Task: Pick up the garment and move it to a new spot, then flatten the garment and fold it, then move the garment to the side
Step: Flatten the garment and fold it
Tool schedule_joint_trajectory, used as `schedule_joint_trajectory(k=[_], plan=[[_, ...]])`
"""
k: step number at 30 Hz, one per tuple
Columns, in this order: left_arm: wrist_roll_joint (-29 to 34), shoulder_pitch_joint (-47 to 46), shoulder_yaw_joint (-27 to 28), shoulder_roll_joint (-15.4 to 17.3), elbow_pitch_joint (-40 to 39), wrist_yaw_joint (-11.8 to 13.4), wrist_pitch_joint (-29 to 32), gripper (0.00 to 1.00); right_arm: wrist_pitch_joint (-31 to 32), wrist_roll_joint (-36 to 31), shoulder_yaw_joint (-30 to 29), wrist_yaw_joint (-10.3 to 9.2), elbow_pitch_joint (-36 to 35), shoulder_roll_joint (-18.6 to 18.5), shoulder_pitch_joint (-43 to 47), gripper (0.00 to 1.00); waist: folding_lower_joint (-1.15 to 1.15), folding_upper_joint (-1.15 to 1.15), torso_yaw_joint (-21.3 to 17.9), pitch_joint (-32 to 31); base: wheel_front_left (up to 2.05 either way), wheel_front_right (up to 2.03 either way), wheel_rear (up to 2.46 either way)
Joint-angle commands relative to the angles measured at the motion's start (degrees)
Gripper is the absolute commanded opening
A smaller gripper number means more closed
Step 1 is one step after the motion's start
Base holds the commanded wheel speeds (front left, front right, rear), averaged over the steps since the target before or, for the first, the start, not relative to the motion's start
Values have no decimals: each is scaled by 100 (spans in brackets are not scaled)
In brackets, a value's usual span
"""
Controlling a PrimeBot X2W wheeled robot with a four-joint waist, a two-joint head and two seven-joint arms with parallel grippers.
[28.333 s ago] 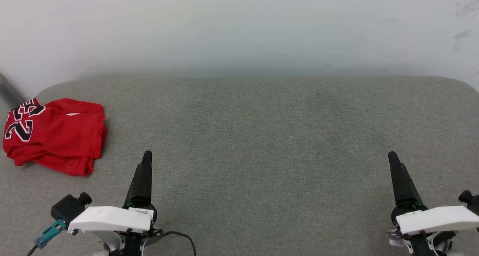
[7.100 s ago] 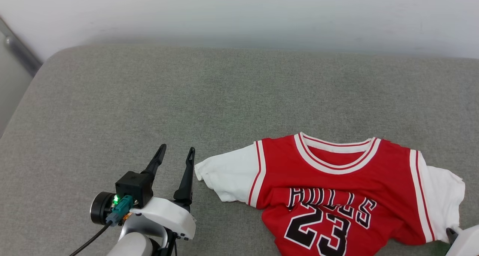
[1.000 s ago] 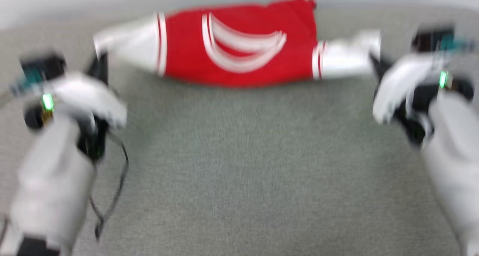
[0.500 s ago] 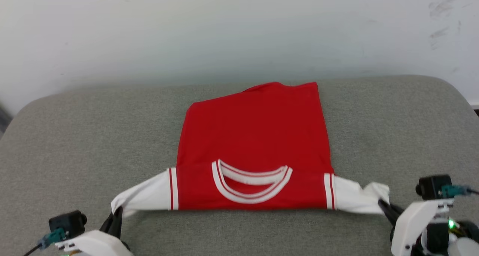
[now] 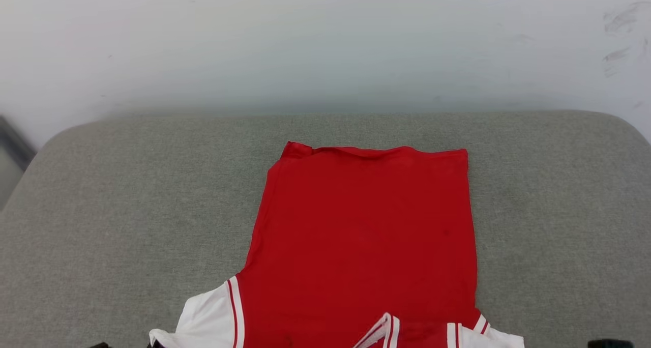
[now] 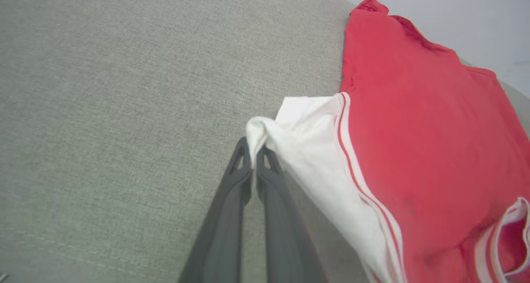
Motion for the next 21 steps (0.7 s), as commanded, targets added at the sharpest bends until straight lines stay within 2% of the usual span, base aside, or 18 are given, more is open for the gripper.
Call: schedule_joint_trajectory(k=[1, 2, 6, 10, 15, 21], plan=[[44, -74, 8, 48, -34, 26, -36, 0, -84, 10, -60, -4, -77, 31, -89, 100, 1, 0, 21, 13, 0, 0, 0], [107, -152, -22, 49, -167, 60, -40, 0, -301, -23, -251, -3, -203, 108, -302, 100, 1, 0, 66, 33, 0, 0, 0], [246, -261, -59, 92, -416, 129, -31, 0, -533, -139, -632, -3, -139, 177, -1006, 100, 1, 0, 150, 132, 0, 0, 0], [430, -477, -129, 172, -718, 195, 6, 0, -456, -166, -876, -4, 422, 63, -2096, 100, 1, 0, 324, 450, 0, 0, 0], [633, -960, -203, 183, -1035, 116, 9, 0, 23, -221, -873, -4, 1444, -189, -3795, 100, 1, 0, 636, 1184, 0, 0, 0], [903, -1603, -419, 85, -1275, -45, 25, 0, 1061, -526, -896, -3, 2557, -539, -5408, 100, 1, 0, 1103, 1866, 0, 0, 0]])
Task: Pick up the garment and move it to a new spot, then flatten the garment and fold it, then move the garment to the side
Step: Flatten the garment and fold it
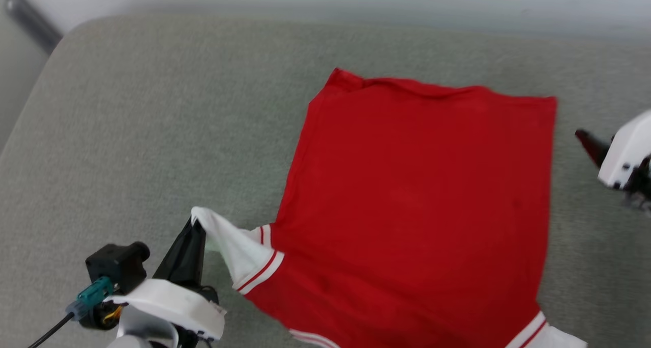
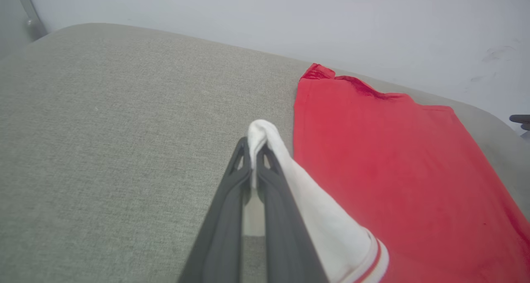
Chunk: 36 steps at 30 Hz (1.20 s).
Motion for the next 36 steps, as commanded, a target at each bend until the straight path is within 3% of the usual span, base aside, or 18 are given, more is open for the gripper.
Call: schedule_joint_trajectory(k=[1, 9, 16, 17, 19, 28, 36], plan=[[51, -141, -25, -31, -50, -14, -13, 0, 121, -71, 3, -2, 81, -59, -225, 100, -2, 0, 419, 484, 0, 0, 0], [219, -631, -194, -185, -117, -203, -93, 0, 679, -540, -119, -2, 697, -234, -1288, 100, -2, 0, 714, 1128, 0, 0, 0], [218, -858, -301, -286, 99, -358, -135, 0, 1261, -910, -447, -3, 1451, -52, -1168, 100, -2, 0, 823, 1276, 0, 0, 0], [208, -871, -311, -296, 132, -382, -139, 0, 1361, -956, -508, -3, 1559, 6, -1121, 60, -2, 0, 826, 1271, 0, 0, 0], [186, -885, -307, -324, 204, -409, -171, 0, 1377, -1033, -537, -3, 1628, 67, -1074, 0, -2, 0, 840, 1239, 0, 0, 0], [62, -687, -299, -329, 607, -432, -202, 0, 1197, -1110, -338, -3, 1168, -285, -1304, 0, -2, 0, 670, 698, 0, 0, 0], [-88, -189, -197, -212, 836, -271, -233, 0, 1466, -653, 348, -3, 335, -666, -724, 0, -2, 0, 144, -266, 0, 0, 0]])
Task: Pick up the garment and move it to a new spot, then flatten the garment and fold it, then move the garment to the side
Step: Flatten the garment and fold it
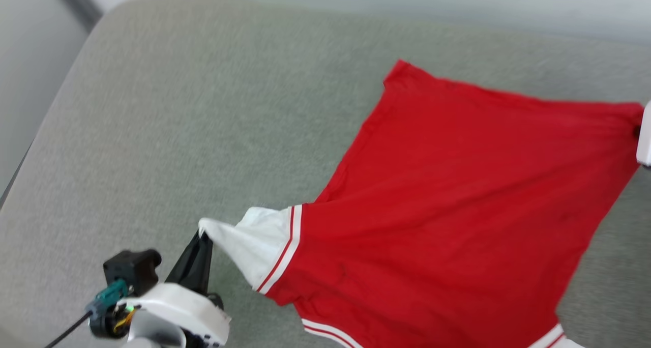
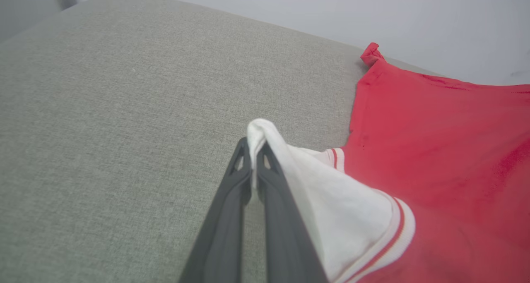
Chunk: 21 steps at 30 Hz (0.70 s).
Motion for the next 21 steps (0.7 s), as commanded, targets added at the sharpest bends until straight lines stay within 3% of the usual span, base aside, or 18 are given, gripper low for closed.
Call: schedule_joint_trajectory(k=[1, 4, 10, 16, 21], plan=[[-30, 137, 43, 35, 11, 60, -41, 0, 99, 107, 89, -4, -198, -109, 256, 0, 0, 0, -405, -486, 0, 0, 0], [-56, 287, 63, 67, -10, 116, -41, 0, 350, 274, 188, -4, -576, -252, 651, 0, 0, 0, -569, -659, 0, 0, 0], [-152, 761, 193, 190, -94, 384, -37, 0, 1310, 580, 162, -4, -1885, -288, 2403, 0, 0, 0, -1082, -1122, 0, 0, 0], [-222, 1058, 249, 310, -255, 568, 55, 0, 1965, 828, -191, -4, -3102, 257, 4430, 0, 0, 0, -1392, -1247, 0, 0, 0], [-247, 1103, 278, 398, -348, 633, 149, 0, 1966, 914, -391, -4, -3652, 806, 5250, 0, 0, 0, -1504, -1164, 0, 0, 0]])
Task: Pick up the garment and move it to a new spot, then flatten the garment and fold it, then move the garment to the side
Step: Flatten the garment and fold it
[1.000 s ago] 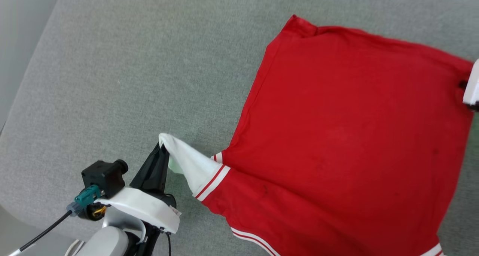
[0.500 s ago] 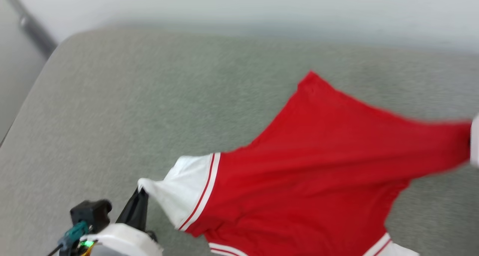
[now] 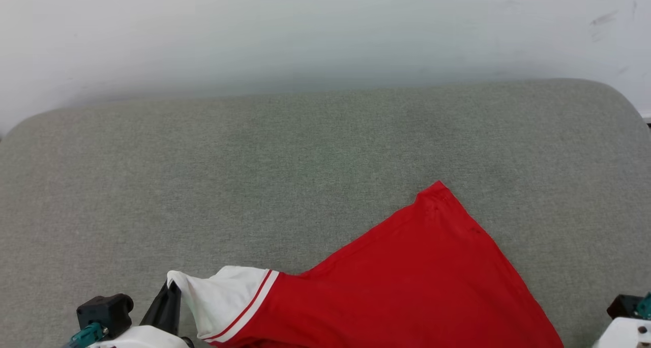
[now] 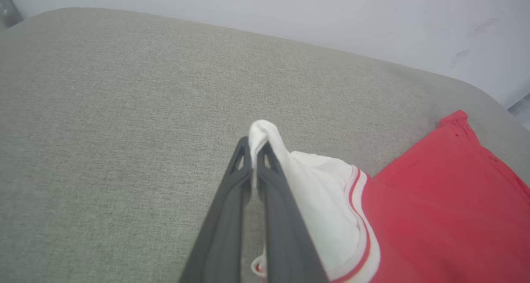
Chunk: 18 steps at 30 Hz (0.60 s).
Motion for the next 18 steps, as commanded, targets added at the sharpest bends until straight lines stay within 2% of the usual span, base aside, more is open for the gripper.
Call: schedule_joint_trajectory(k=[1, 2, 6, 7, 8, 14, 15, 18], plan=[[-13, 48, 12, 41, -29, 38, 43, 0, -140, 94, -50, -4, -161, 143, 46, 45, 2, 0, -42, 36, 0, 0, 0], [-13, 38, 14, 54, -40, 38, 61, 0, -289, 102, -64, -3, -250, 209, 50, 100, 2, 0, -52, 47, 0, 0, 0], [17, -25, -6, 108, -67, 59, 125, 0, -1285, 117, 148, -3, -502, 66, -165, 100, 2, 0, -64, 93, 0, 0, 0], [25, -49, -5, 121, -80, 68, 135, 0, -1701, 201, 184, -3, -551, 108, -300, 100, 2, 0, -63, 117, 0, 0, 0], [41, -101, -7, 146, -109, 77, 168, 0, -2445, 167, 302, -3, -498, 38, -449, 100, 2, 0, -47, 183, 0, 0, 0], [143, -354, -29, 209, -228, 22, 210, 0, -4483, 268, 562, -3, -95, 55, -1288, 100, 2, 0, 88, 544, 0, 0, 0], [192, -542, -43, 213, -278, -11, 219, 0, -5013, 335, 741, -3, 276, 41, -1757, 100, 2, 0, 194, 763, 0, 0, 0], [254, -760, -74, 167, -333, -54, 211, 0, -4992, 394, 975, -3, 722, -121, -2284, 100, 2, 0, 324, 1007, 0, 0, 0]])
